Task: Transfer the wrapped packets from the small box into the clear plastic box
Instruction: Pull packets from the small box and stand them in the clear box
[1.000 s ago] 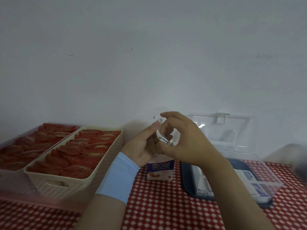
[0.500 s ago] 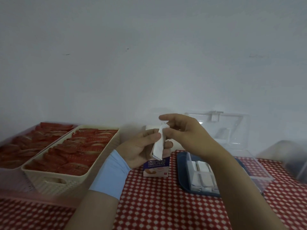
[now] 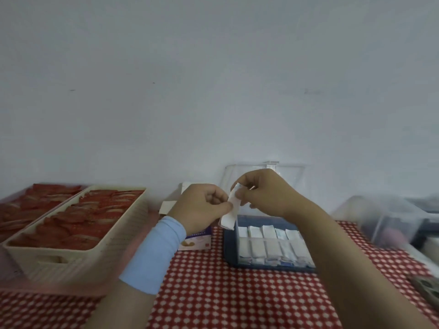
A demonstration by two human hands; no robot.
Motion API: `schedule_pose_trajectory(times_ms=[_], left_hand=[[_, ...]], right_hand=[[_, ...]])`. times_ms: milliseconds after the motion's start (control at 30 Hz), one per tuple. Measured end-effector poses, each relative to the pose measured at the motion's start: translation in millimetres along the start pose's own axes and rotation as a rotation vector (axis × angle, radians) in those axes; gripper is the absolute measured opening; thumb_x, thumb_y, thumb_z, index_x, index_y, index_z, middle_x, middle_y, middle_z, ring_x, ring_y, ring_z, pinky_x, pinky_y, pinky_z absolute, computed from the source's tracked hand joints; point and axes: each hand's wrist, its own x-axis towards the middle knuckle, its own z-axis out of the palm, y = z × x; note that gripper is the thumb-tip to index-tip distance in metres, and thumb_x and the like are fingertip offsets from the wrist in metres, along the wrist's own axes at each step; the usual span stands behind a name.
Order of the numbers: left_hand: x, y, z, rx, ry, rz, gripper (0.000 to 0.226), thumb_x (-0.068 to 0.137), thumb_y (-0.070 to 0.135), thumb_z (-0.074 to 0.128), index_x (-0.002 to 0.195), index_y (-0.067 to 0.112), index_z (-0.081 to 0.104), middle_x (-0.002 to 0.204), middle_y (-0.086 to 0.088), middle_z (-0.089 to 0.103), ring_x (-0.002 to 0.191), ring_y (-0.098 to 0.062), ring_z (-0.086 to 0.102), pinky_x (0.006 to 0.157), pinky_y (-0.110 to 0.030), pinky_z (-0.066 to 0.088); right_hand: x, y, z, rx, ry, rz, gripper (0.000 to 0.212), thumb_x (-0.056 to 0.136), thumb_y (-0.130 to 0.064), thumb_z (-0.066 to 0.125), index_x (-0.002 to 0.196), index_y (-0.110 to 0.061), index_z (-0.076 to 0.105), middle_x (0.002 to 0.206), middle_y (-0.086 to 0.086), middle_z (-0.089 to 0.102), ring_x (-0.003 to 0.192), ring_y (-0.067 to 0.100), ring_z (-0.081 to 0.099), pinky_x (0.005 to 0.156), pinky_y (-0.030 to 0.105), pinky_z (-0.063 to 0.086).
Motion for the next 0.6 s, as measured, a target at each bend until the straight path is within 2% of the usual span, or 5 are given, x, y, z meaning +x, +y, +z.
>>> schedule_pose_trajectory(times_ms=[100,300,400,467,600], left_hand=[[1,1,9,-0.040,0.070,-0.027,0.005,0.080,0.019,0.078,0.080,0.022,0.074,0.070,0.009,0.071,0.061,-0.004,0.062,0.064,-0.022,0.050],[-3,9,22,-0.143,0.099,-0.096,0.006,0.085,0.014,0.074,0.091,0.012,0.075,0.080,-0.002,0.074,0.056,-0.003,0.064,0.054,-0.015,0.050],[-4,9,27,-0.093,0.025,-0.139,0.008,0.089,0.015,0.072,0.092,0.009,0.072,0.080,-0.004,0.074,0.062,-0.009,0.071,0.059,-0.021,0.058],[-2,6,27,-0.012,-0.036,-0.174,0.016,0.092,0.024,0.068,0.089,0.009,0.072,0.079,-0.004,0.075,0.069,-0.019,0.074,0.071,-0.033,0.063],[0,2,25,0.048,-0.067,-0.260,0.032,0.097,0.037,0.057,0.088,0.010,0.072,0.083,-0.003,0.076,0.076,-0.021,0.075,0.081,-0.037,0.062]], right_hand=[[-3,-1,-5,0.118,-0.054,0.066,0.013,0.090,-0.003,0.067,0.099,-0.012,0.072,0.084,0.006,0.077,0.076,0.015,0.076,0.066,0.031,0.062],[1,9,-14,0.252,-0.100,0.165,0.010,0.089,0.000,0.070,0.098,-0.002,0.072,0.086,0.014,0.078,0.080,0.025,0.077,0.068,0.034,0.062],[4,19,-16,0.180,-0.155,0.211,0.006,0.091,-0.003,0.067,0.096,-0.003,0.072,0.086,0.012,0.078,0.080,0.022,0.077,0.068,0.033,0.062],[9,27,-17,0.080,-0.094,0.244,0.007,0.091,-0.004,0.067,0.092,-0.007,0.073,0.083,0.009,0.078,0.076,0.019,0.077,0.062,0.029,0.061],[19,46,-15,-0.137,-0.009,0.333,0.008,0.089,-0.004,0.066,0.085,-0.008,0.072,0.070,0.008,0.073,0.061,0.017,0.071,0.048,0.022,0.052]])
